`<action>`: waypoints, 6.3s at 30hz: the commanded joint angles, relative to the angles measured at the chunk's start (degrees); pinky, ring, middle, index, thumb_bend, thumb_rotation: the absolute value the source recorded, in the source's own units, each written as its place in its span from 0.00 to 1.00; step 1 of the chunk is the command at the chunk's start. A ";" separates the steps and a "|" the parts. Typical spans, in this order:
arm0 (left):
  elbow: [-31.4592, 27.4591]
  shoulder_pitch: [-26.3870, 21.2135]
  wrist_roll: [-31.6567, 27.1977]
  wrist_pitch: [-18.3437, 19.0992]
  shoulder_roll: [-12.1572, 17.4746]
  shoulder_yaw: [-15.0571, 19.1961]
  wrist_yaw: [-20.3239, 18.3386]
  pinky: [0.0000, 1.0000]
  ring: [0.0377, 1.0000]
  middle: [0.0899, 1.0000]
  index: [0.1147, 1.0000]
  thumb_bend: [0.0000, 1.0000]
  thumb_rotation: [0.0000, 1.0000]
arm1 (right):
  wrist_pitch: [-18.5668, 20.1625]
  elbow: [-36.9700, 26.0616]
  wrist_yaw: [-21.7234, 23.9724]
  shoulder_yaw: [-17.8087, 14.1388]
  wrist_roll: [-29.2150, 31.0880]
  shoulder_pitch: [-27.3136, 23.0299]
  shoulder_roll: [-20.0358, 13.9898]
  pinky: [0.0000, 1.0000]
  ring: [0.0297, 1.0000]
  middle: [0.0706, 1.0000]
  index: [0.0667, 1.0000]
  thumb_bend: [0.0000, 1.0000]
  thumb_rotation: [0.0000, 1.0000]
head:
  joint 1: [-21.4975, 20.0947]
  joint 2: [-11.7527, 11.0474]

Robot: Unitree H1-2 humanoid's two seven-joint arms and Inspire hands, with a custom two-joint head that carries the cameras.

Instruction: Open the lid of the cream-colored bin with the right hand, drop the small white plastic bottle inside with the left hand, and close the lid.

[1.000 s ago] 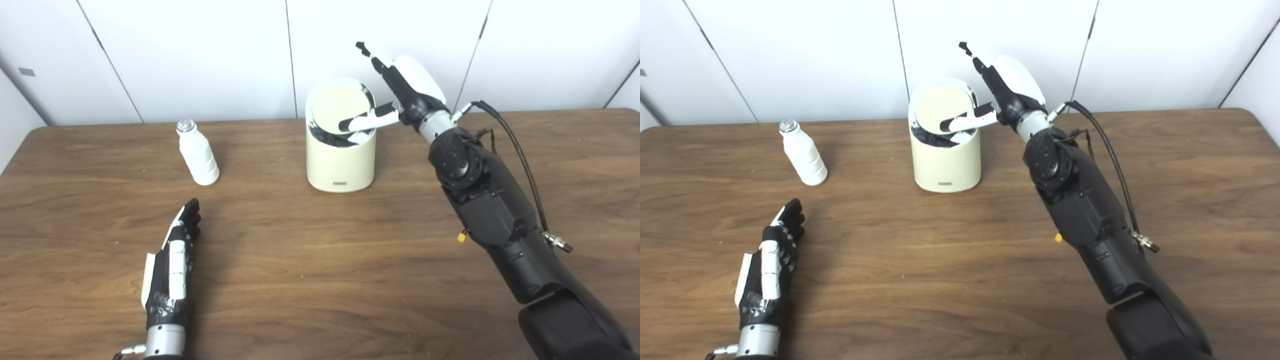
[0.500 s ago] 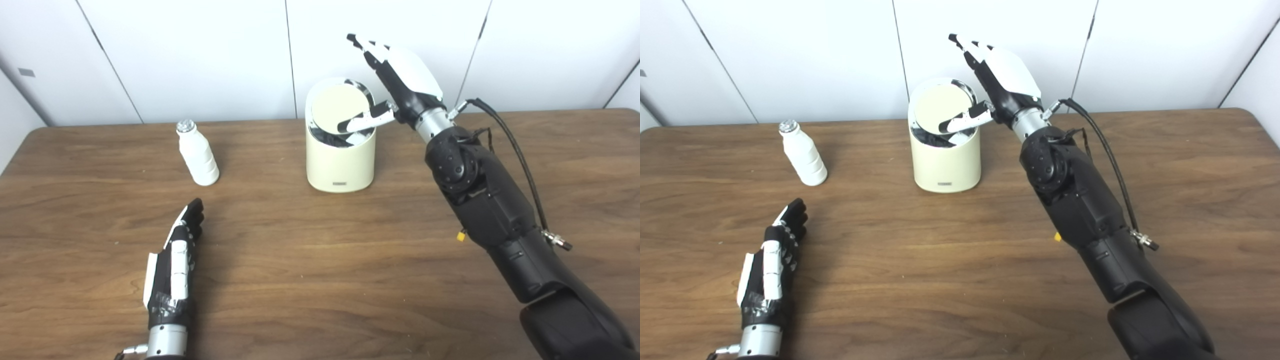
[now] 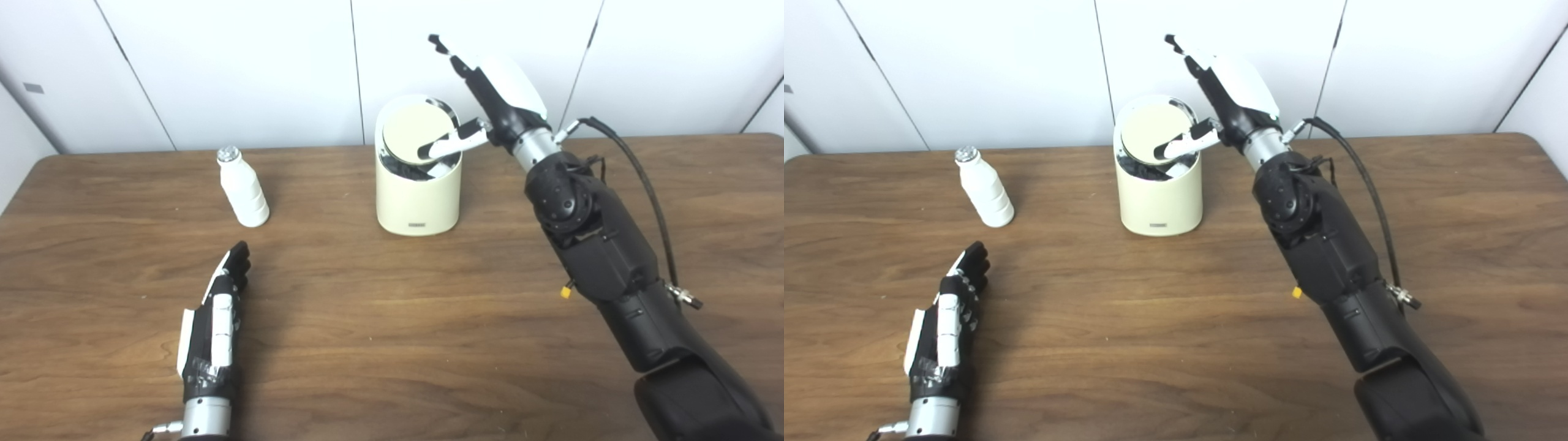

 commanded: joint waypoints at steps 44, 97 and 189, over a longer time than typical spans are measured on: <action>0.58 -0.96 -1.58 -0.49 1.32 2.79 -0.40 0.96 0.93 0.93 0.91 0.59 0.89 | -10.00 -21.58 2.97 -19.81 36.73 42.96 4.95 1.00 1.00 1.00 1.00 0.61 1.00 | -2.16 -0.71; -2.66 -17.92 30.08 14.68 12.62 2.92 5.41 0.72 0.88 0.92 0.91 1.00 0.40 | -5.22 -25.85 1.07 -19.03 40.25 45.72 4.90 1.00 1.00 0.98 0.98 0.56 1.00 | 16.21 -6.80; 3.05 -35.83 34.45 12.38 15.82 -7.46 5.06 0.34 0.38 0.43 0.43 0.50 0.00 | -15.24 -15.84 1.05 -17.84 37.43 45.85 5.86 0.94 0.94 0.87 0.95 0.61 0.95 | -0.26 -7.64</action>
